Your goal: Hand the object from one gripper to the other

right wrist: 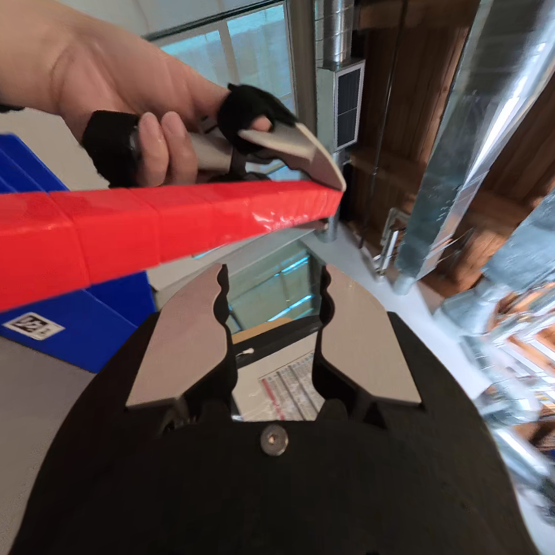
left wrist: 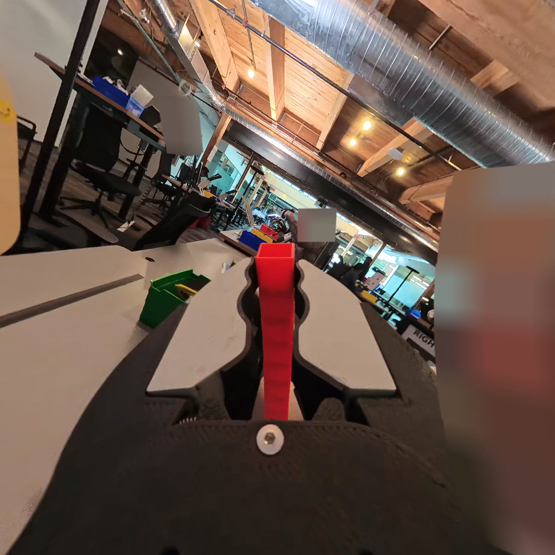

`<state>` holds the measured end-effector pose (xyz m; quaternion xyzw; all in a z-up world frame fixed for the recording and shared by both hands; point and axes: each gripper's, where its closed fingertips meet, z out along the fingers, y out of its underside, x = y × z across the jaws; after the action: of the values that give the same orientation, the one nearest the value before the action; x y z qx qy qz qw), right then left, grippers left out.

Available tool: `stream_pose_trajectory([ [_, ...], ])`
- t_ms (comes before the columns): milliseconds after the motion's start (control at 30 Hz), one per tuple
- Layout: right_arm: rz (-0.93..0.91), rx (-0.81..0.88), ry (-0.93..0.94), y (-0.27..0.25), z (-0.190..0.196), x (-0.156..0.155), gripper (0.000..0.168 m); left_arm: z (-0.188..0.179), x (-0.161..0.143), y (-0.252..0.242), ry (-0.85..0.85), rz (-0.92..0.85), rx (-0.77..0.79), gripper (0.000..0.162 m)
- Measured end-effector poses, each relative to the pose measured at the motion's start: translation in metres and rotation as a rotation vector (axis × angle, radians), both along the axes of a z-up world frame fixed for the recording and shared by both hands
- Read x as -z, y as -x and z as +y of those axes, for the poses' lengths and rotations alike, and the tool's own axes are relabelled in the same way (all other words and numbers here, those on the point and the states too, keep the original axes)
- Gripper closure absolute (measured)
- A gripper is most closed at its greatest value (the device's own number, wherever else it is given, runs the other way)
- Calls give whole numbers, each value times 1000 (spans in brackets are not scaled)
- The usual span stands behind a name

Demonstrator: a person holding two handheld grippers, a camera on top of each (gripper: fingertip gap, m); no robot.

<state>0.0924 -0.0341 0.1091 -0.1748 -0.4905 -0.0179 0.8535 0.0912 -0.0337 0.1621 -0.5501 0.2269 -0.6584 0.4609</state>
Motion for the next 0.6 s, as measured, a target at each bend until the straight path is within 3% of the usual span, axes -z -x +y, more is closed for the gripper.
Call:
stream_pose_trajectory([
  [200, 30, 108, -247, 6, -22, -6, 106, 13, 24, -16, 135, 21, 85, 140],
  [300, -14, 135, -267, 11, -22, -3, 111, 20, 30, -15, 187, 3, 100, 140],
  [333, -38, 139, -266, 13, -21, 1, 119, 23, 31, -15, 199, -6, 102, 140],
  [367, -59, 138, -255, 14, -19, 4, 131, 24, 33, -15, 214, -14, 106, 140],
  [467, -31, 118, -172, 11, -13, 2, 133, 33, 34, -11, 243, -42, 81, 138],
  [600, 61, 78, 34, -4, 1, -12, 136, 46, 25, 7, 220, -99, -15, 124],
])
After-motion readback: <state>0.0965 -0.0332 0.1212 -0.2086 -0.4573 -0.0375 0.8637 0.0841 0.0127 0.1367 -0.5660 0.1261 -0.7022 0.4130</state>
